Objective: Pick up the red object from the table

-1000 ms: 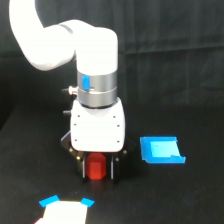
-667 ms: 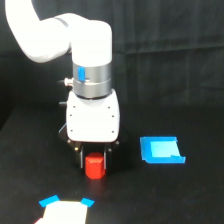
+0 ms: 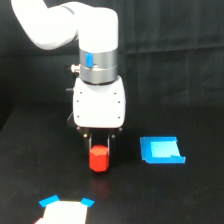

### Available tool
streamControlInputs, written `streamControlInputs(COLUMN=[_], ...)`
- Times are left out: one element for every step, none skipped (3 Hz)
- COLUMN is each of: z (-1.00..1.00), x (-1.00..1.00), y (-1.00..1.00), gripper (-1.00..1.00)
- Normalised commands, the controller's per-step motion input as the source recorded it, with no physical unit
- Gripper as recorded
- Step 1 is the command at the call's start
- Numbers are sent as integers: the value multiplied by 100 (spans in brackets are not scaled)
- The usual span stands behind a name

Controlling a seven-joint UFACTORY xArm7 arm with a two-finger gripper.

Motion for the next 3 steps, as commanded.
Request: streamControlInputs(z=[100,100,100], x=[11,-75,14], y=[19,-93,27], gripper=[-53,-21,-7])
